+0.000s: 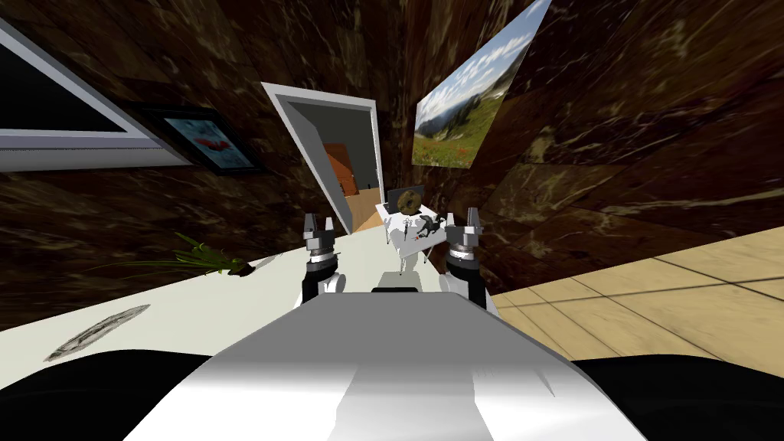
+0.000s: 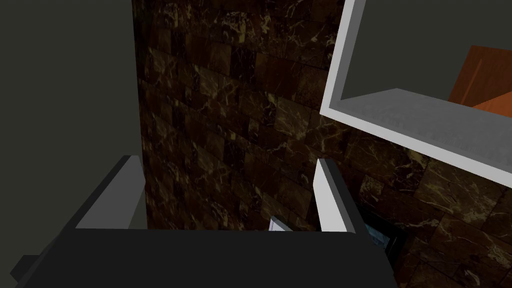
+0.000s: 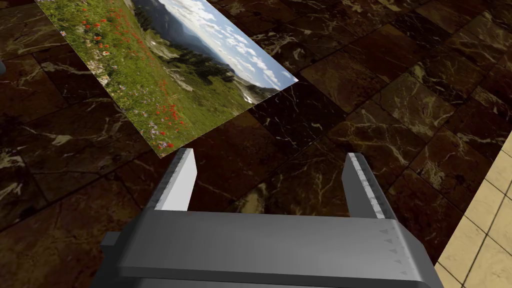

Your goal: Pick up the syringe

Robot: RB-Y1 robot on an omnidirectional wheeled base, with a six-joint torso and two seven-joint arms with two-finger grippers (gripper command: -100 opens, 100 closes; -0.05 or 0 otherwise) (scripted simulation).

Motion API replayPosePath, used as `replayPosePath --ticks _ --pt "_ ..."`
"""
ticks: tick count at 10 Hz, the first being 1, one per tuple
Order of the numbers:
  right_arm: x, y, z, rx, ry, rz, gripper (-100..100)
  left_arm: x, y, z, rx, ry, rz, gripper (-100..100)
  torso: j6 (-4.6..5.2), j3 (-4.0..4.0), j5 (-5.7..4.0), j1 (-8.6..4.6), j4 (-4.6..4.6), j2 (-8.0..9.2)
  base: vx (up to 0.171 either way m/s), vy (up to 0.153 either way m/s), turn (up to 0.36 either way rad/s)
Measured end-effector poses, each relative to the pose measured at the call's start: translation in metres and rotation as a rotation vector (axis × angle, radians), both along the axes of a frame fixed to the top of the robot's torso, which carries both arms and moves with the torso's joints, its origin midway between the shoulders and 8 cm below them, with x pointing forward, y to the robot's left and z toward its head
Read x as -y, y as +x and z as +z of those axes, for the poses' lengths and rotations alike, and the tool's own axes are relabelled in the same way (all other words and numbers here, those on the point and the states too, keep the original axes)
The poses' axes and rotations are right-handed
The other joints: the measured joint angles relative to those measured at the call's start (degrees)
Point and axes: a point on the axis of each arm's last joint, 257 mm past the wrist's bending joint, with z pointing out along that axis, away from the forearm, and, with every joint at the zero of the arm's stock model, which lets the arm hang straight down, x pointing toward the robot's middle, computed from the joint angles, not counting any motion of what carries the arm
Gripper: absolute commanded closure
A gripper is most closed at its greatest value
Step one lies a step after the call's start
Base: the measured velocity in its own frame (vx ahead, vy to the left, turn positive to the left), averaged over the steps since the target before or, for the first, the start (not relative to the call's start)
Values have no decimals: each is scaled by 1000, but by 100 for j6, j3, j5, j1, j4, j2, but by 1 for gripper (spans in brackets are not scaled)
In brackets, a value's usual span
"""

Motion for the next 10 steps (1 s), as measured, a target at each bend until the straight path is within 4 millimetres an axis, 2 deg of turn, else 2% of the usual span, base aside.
replayPosePath --ticks 6,10 --pt "-17 30 -26 -130 -190 -16 -100 0 0 0 0 0 0 0 -1 0 10 47 0 0 -1 100 -34" --pt "-18 50 -48 -224 -309 -62 -100 0 0 0 0 0 0 0 0 3 6 27 1 5 -7 92 -37"
